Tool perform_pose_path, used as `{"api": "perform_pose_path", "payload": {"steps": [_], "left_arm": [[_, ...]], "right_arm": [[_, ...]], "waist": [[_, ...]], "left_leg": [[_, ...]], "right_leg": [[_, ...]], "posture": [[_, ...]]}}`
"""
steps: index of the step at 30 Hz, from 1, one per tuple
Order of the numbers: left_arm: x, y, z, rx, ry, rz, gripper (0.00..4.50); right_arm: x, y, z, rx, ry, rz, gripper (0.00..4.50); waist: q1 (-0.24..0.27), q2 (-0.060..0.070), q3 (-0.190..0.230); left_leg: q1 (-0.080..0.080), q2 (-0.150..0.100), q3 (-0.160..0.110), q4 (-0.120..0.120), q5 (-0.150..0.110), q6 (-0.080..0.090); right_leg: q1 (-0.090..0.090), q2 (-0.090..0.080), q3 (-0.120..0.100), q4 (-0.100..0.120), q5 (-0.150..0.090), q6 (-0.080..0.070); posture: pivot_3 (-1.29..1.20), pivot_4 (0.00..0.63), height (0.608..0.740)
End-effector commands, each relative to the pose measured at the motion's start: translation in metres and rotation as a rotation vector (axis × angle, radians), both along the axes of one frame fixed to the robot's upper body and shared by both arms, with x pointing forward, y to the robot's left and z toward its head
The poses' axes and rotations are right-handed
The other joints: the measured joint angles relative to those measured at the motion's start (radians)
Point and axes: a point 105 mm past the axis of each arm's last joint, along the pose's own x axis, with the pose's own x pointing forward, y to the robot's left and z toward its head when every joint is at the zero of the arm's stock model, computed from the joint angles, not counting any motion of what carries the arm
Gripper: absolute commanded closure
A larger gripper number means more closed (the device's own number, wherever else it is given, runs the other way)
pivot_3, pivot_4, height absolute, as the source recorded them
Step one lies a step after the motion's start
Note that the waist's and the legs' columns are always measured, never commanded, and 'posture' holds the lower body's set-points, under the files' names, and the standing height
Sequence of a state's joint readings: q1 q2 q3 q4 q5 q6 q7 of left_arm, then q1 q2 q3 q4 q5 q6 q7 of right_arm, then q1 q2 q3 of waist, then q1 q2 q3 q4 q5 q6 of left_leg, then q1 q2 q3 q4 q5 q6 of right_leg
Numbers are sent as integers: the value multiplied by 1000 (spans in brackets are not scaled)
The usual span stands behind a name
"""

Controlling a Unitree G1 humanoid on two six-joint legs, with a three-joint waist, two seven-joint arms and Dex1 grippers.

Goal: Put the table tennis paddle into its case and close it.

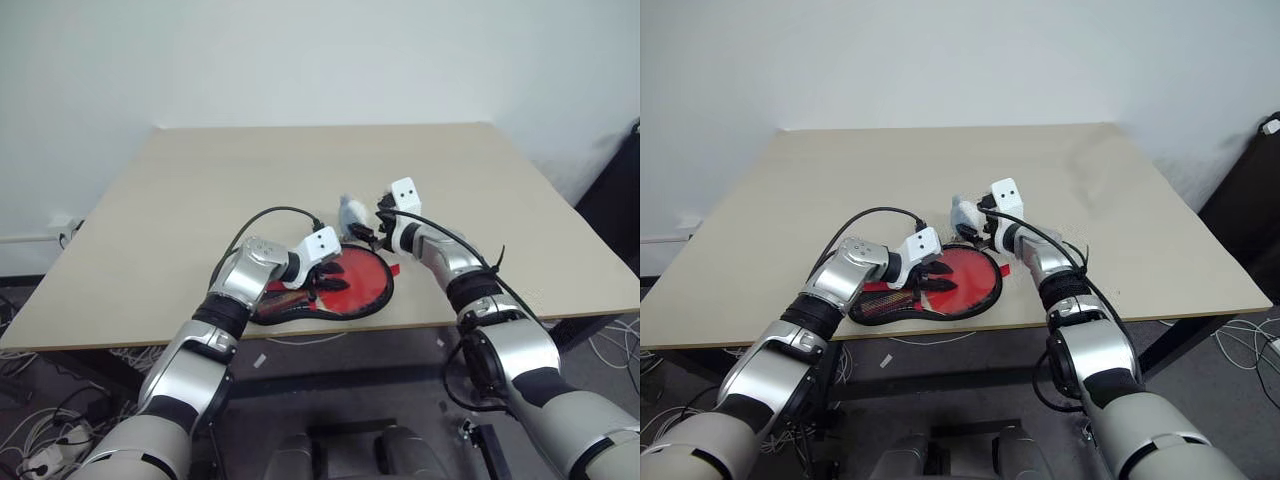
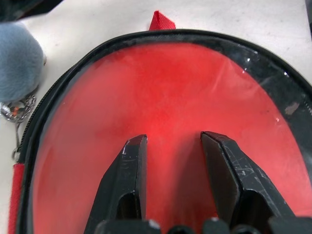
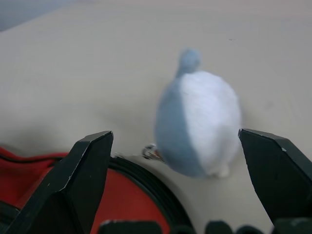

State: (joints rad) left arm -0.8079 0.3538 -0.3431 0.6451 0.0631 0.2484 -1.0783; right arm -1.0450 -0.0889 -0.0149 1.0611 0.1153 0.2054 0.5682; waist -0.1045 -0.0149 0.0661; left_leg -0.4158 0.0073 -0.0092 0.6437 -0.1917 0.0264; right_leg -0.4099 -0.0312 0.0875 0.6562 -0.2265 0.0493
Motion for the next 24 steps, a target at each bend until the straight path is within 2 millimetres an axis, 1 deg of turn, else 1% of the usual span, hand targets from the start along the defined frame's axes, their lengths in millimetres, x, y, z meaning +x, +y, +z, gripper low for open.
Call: {"api": "perform_pose_path", "payload": {"steps": [1, 4, 9, 14, 24], "left_arm": [[2, -5, 8, 9, -37, -26, 2709], [-1, -6, 6, 10, -33, -34, 2709], [-5, -5, 3, 20, -22, -42, 2709], [-8, -7, 1, 19, -18, -48, 2709], [-13, -9, -1, 18, -13, -54, 2709]], "right_arm": [[8, 8, 25, 26, -73, -7, 22], [9, 15, 24, 29, -69, -16, 22], [10, 16, 17, -7, -73, -48, 22], [12, 11, 8, -26, -52, -102, 22], [15, 3, 2, -45, -39, -184, 22]], "waist": [[0, 0, 0], [0, 0, 0], [0, 0, 0], [0, 0, 0], [3, 0, 0]], "left_leg": [[0, 0, 0, 0, 0, 0], [0, 0, 0, 0, 0, 0], [0, 0, -1, 0, 0, 0], [0, -1, -1, 0, -1, 1], [0, -2, -2, -6, -1, 1]], "right_leg": [[0, 0, 0, 0, 0, 0], [0, 0, 0, 0, 0, 0], [0, 0, 0, 0, 0, 0], [0, -1, 1, 0, 1, -1], [0, -2, -2, -2, 1, -2]], "posture": [[0, 0, 740], [0, 0, 740], [0, 0, 740], [0, 0, 740], [0, 0, 740]]}}
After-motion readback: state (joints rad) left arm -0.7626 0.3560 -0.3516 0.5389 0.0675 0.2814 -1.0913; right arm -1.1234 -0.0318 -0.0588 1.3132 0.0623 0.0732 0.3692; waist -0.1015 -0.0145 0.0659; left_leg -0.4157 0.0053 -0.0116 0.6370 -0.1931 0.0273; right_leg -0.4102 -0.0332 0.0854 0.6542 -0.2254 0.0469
